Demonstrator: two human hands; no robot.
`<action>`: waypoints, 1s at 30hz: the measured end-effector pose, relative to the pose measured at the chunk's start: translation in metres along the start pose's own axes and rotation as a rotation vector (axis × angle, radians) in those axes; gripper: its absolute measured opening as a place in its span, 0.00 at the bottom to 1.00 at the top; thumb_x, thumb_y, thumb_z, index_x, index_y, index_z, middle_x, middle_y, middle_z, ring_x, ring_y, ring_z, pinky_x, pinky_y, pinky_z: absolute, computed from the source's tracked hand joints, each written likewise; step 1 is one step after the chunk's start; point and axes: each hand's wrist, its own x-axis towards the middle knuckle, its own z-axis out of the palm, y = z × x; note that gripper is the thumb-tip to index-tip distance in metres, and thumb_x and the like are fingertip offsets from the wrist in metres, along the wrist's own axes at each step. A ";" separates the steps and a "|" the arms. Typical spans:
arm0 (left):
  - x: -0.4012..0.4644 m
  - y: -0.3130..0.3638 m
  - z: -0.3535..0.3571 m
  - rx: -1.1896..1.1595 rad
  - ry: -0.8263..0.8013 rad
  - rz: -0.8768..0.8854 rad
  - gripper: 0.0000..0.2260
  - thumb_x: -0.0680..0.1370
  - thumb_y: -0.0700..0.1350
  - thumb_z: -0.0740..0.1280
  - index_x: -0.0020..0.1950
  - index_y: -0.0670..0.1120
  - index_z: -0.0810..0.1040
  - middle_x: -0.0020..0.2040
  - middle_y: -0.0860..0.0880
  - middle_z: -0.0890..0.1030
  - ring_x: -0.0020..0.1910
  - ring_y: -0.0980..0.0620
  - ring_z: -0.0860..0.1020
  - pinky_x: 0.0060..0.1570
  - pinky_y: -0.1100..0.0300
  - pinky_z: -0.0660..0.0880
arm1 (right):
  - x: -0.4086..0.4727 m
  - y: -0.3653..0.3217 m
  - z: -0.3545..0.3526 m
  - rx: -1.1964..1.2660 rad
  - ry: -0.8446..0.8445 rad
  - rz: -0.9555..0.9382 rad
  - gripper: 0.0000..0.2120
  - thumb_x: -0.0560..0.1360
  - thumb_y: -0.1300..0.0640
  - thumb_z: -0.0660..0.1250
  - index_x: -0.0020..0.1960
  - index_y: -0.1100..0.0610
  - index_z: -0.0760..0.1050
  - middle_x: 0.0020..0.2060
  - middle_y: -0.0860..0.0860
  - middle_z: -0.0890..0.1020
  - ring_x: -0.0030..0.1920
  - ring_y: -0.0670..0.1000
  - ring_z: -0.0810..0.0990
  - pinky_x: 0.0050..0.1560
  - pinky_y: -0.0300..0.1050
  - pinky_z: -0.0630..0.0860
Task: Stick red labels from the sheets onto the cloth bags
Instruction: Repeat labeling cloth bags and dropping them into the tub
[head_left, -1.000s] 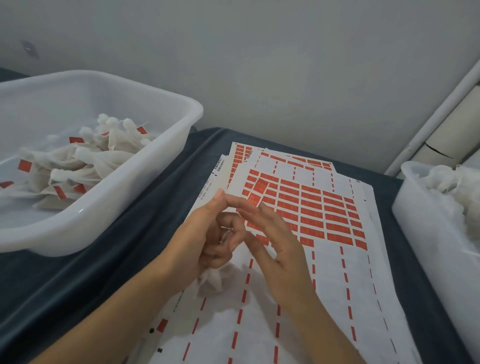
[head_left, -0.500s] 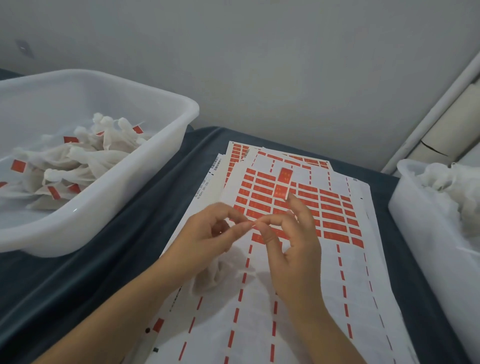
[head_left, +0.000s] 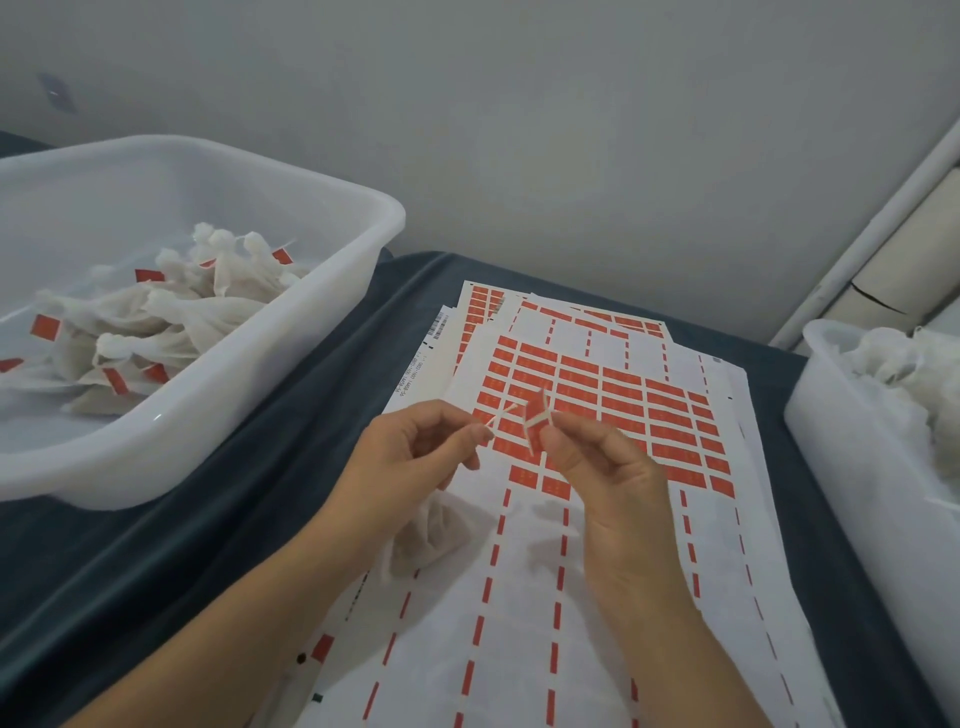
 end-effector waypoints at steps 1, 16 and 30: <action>0.000 0.000 0.000 0.009 0.007 0.008 0.03 0.73 0.47 0.68 0.40 0.52 0.80 0.31 0.59 0.81 0.28 0.60 0.76 0.28 0.74 0.70 | 0.000 0.002 0.001 0.009 -0.028 0.032 0.11 0.63 0.48 0.70 0.45 0.48 0.81 0.43 0.38 0.84 0.48 0.39 0.81 0.41 0.30 0.76; -0.004 0.005 0.002 0.105 -0.098 0.139 0.07 0.64 0.55 0.64 0.39 0.58 0.78 0.33 0.65 0.79 0.34 0.65 0.78 0.33 0.76 0.72 | -0.003 0.007 0.007 0.063 -0.113 0.129 0.09 0.60 0.43 0.69 0.38 0.43 0.82 0.42 0.44 0.85 0.50 0.48 0.82 0.63 0.52 0.72; -0.006 0.001 0.003 0.089 -0.132 0.123 0.05 0.73 0.47 0.68 0.39 0.57 0.80 0.33 0.62 0.81 0.36 0.63 0.78 0.32 0.74 0.72 | -0.001 0.011 0.006 0.099 -0.047 0.121 0.09 0.61 0.46 0.70 0.37 0.49 0.81 0.39 0.46 0.85 0.45 0.48 0.83 0.61 0.51 0.74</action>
